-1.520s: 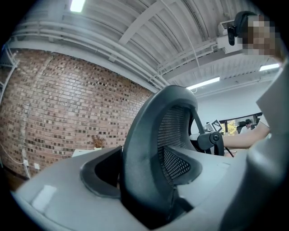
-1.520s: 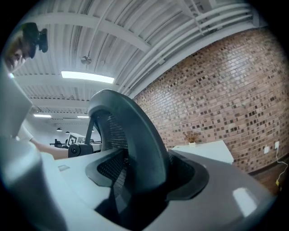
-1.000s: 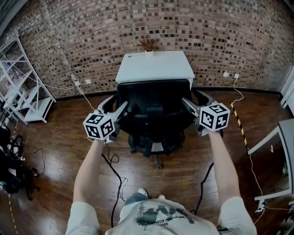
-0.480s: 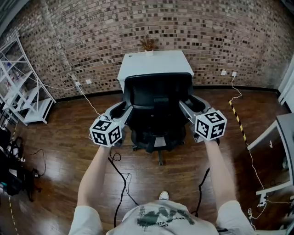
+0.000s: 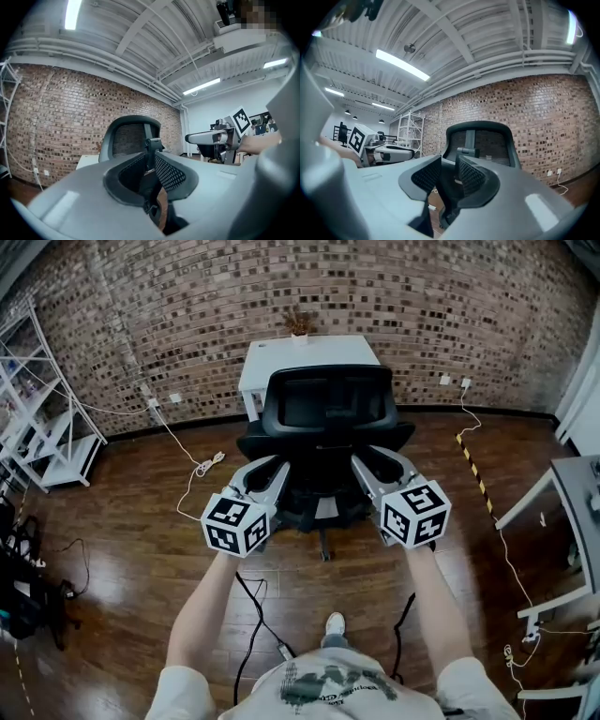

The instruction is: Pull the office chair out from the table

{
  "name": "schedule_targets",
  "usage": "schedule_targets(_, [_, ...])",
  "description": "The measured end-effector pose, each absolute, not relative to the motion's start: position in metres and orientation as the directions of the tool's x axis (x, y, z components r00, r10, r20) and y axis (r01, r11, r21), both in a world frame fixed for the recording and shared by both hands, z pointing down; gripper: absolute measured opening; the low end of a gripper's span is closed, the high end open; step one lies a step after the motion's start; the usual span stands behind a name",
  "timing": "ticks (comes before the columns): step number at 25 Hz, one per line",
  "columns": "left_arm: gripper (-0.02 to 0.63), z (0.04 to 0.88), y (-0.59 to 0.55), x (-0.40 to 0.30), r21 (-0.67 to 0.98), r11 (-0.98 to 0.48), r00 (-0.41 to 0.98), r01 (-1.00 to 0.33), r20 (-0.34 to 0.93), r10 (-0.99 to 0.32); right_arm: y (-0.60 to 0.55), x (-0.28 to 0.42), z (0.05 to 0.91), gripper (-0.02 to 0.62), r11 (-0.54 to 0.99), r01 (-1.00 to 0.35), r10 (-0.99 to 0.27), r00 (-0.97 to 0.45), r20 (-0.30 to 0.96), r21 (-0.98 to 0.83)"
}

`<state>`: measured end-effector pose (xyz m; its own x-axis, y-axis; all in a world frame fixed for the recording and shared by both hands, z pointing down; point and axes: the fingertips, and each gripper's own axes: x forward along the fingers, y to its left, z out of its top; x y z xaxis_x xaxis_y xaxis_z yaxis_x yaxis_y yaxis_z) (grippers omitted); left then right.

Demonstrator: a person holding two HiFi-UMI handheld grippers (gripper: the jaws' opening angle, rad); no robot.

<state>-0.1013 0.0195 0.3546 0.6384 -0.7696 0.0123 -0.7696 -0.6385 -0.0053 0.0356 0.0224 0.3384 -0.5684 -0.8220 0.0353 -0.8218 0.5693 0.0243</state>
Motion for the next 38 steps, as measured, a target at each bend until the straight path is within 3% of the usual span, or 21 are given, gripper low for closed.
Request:
schedule_targets(4, [0.038, 0.357, 0.062, -0.09, -0.015, -0.657, 0.657, -0.754, -0.015, -0.753, 0.063, 0.02, 0.344, 0.075, 0.559, -0.828, -0.829, -0.558, 0.027, 0.039])
schedule_targets(11, [0.017, 0.364, 0.137, -0.064, 0.022, -0.667, 0.665, -0.745, -0.06, -0.745, 0.134, -0.001, 0.36, 0.002, 0.527, -0.849, -0.85, -0.527, -0.003, 0.031])
schedule_targets(20, [0.015, 0.377, 0.19, -0.046, 0.053, -0.634, 0.632, -0.772, -0.051, -0.773, 0.197, -0.018, 0.368, 0.0, 0.517, -0.855, -0.854, -0.519, -0.035, 0.039])
schedule_targets(38, [0.016, 0.379, 0.198, -0.038, 0.045, -0.61, 0.61, -0.791, -0.019, -0.792, 0.205, -0.018, 0.375, 0.0, 0.539, -0.842, -0.842, -0.54, -0.021, 0.027])
